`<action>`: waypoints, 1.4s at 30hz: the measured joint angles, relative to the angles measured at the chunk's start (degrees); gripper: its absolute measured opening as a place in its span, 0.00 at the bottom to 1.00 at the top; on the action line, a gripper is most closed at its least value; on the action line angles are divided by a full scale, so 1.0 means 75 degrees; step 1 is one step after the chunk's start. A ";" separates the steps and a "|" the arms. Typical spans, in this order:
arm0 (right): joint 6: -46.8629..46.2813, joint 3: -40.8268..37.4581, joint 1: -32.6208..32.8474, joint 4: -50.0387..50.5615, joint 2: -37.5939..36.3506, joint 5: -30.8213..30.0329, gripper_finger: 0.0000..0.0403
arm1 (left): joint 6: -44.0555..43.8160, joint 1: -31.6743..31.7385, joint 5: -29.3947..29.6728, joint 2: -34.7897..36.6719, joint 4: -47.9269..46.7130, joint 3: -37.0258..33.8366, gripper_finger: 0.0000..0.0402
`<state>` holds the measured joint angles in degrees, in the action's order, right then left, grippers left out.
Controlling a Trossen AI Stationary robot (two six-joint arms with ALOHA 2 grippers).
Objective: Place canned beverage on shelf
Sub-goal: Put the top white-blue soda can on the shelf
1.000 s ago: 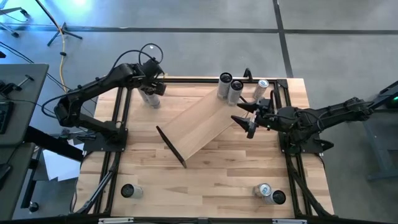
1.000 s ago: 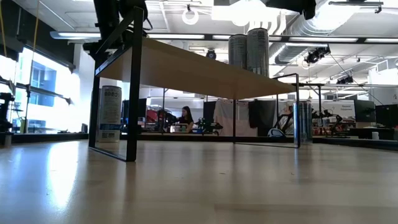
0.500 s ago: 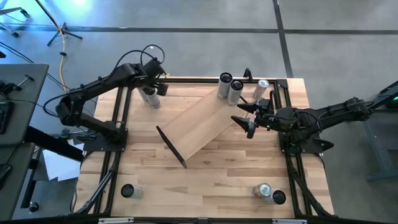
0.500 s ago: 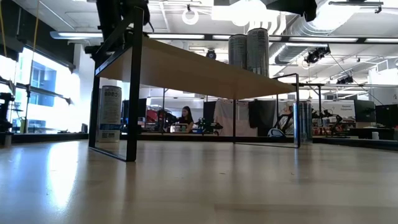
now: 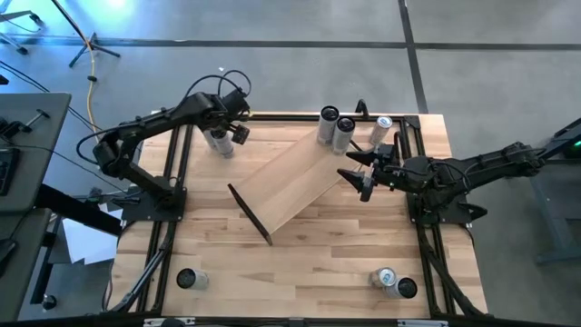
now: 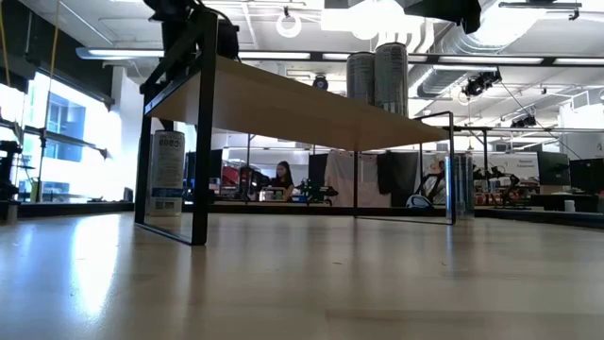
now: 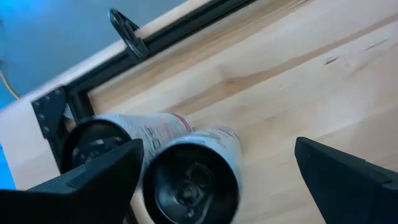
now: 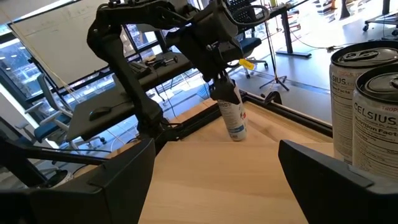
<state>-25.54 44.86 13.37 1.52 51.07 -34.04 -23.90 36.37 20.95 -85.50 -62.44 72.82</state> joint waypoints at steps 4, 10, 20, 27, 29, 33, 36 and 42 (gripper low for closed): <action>0.0000 0.0000 0.0003 0.0000 0.0000 0.0000 0.81 | 0.0346 0.0057 0.0009 0.0007 -0.0021 0.0000 0.97; 0.0000 0.0000 0.0003 0.0000 0.0000 0.0000 0.81 | 0.1400 0.0057 -0.0480 -0.0005 -0.0078 0.0000 0.97; -0.0393 0.0000 0.0001 0.0003 0.0000 0.0000 0.81 | 0.2235 0.0156 -0.0367 -0.0313 -0.0410 0.0000 0.97; -0.0396 0.0000 0.0002 0.0003 0.0000 0.0000 0.81 | 0.2707 0.0156 -0.0590 -0.0313 -0.0826 0.0000 0.97; -0.0396 0.0000 0.0001 0.0003 0.0000 0.0000 0.81 | 0.2902 0.0156 -0.0644 -0.0313 -0.0908 0.0000 0.97; -0.0399 0.0000 0.0000 0.0003 0.0000 0.0000 0.81 | 0.3013 0.0156 -0.0650 -0.0313 -0.0809 0.0000 0.97; -0.0399 0.0000 0.0003 0.0003 0.0000 0.0000 0.81 | 0.3021 0.0156 -0.0722 -0.0313 -0.0702 0.0000 0.97; -0.0399 0.0000 0.0001 0.0003 0.0000 0.0000 0.81 | 0.3000 0.0156 -0.0964 -0.0313 -0.1105 0.0000 0.94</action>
<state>-28.53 44.86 13.38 1.54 51.07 -34.04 -1.40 37.54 13.72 -87.85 -70.73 72.82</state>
